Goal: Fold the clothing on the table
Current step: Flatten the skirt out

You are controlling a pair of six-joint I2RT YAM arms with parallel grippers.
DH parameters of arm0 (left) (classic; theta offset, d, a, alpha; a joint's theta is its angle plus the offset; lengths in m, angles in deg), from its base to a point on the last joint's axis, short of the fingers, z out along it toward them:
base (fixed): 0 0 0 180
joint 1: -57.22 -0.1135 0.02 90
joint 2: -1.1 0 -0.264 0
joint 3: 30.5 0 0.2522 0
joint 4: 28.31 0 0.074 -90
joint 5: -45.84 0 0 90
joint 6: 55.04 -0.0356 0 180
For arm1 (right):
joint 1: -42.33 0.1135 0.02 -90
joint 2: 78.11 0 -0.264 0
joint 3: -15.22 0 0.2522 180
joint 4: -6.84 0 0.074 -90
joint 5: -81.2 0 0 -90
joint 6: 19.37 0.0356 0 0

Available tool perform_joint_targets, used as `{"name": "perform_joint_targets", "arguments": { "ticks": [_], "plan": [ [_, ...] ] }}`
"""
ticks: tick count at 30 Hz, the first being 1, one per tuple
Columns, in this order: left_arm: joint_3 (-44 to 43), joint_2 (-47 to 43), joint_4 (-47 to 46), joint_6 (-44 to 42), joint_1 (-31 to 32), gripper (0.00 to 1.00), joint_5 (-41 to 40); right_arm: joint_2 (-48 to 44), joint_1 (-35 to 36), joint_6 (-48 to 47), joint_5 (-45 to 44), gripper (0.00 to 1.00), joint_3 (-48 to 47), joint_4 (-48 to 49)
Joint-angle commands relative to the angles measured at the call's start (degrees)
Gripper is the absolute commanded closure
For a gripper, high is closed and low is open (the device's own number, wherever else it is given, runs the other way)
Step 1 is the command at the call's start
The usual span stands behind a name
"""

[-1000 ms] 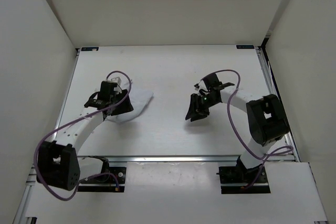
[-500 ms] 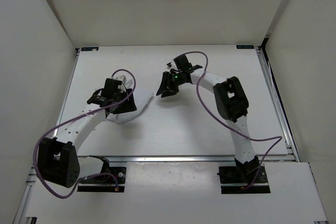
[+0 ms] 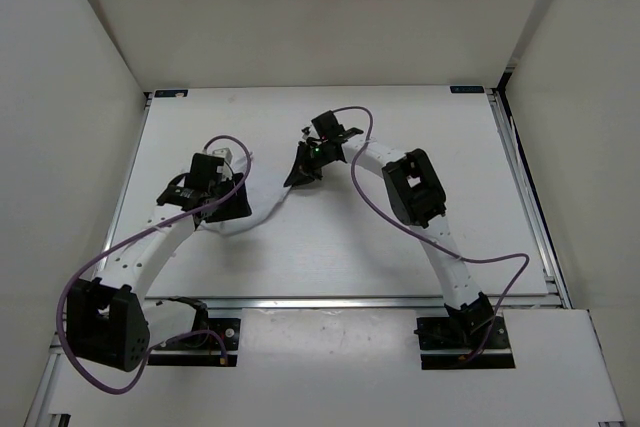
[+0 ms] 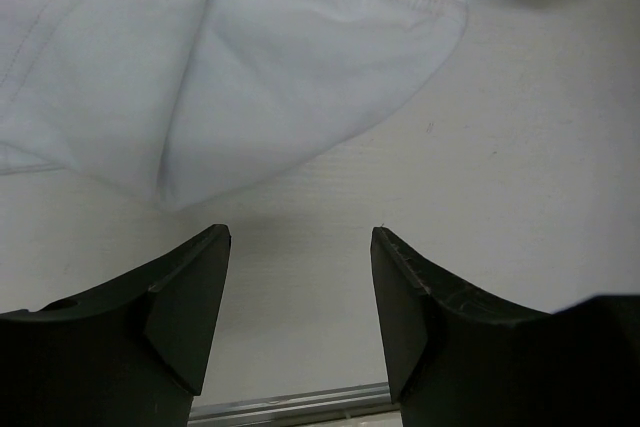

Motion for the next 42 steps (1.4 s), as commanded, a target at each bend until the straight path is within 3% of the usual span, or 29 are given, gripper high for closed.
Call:
{"name": "perform_joint_targets", "arguments": {
  "ticks": [1, 5, 7, 11, 14, 18, 22, 23, 25, 27, 31, 34, 36, 38, 42],
  "plan": [
    [0.3, -2.0, 0.9, -0.6, -0.8, 0.31, -0.7, -1.1, 0.3, -3.2, -2.1, 1.00, -2.1, -6.3],
    [-0.2, -2.6, 0.1, -0.6, -2.2, 0.30, -0.7, -14.4, -1.2, -14.2, -14.9, 1.00, 0.8, -16.6],
    [0.5, -2.7, -0.8, 0.0, -3.3, 0.30, -0.7, -24.3, -2.7, -19.8, -22.8, 1.00, 10.7, -21.3],
    [2.2, -2.6, -2.9, 1.0, -3.7, 0.31, 1.2, -38.4, -6.2, -22.0, -32.1, 1.00, 27.9, -21.7],
    [3.1, -2.3, -3.9, 1.5, -3.8, 0.31, 2.3, -45.8, -8.5, -21.9, -38.6, 1.00, 33.7, -24.2],
    [3.4, -3.0, -4.3, 2.1, -4.0, 0.31, 3.0, -48.2, -6.8, -22.4, -54.4, 1.00, 29.4, -27.9],
    [4.0, -4.1, -4.1, 2.6, -4.2, 0.31, 3.4, -47.6, 2.2, -26.7, -62.2, 1.00, 22.4, -22.6],
    [3.9, -4.4, -4.0, 2.3, -4.3, 0.31, 3.6, -48.2, 4.8, -30.4, -60.4, 1.00, 21.8, -17.6],
    [4.7, -4.8, -3.8, 2.6, -4.5, 0.31, 3.5, -47.9, 7.0, -37.2, -44.8, 1.00, 19.9, -9.1],
    [5.0, -5.2, -3.9, 2.7, -4.9, 0.31, 2.9, -45.6, 8.4, -38.6, -29.5, 1.00, 15.8, -8.6],
    [5.7, -5.6, -3.0, 2.7, -6.0, 0.30, 0.9, -41.7, 13.2, -41.2, -7.6, 1.00, 8.2, -9.4],
    [5.9, -6.3, -3.0, 2.7, -6.7, 0.30, 1.1, -45.7, 13.3, -39.1, -6.5, 1.00, 14.3, -9.4],
    [6.6, -6.2, -3.0, 2.9, -6.9, 0.31, 1.2, -48.7, 9.5, -36.5, -6.8, 1.00, 21.9, -8.8],
    [6.9, -6.5, -3.3, 3.2, -7.0, 0.31, 1.7, -52.4, 6.1, -32.7, -8.1, 1.00, 35.2, -5.9],
    [8.3, -6.8, -3.9, 3.7, -6.9, 0.32, 3.3, -60.9, -1.5, -27.7, -12.6, 1.00, 52.4, -3.5]
  ]
}}
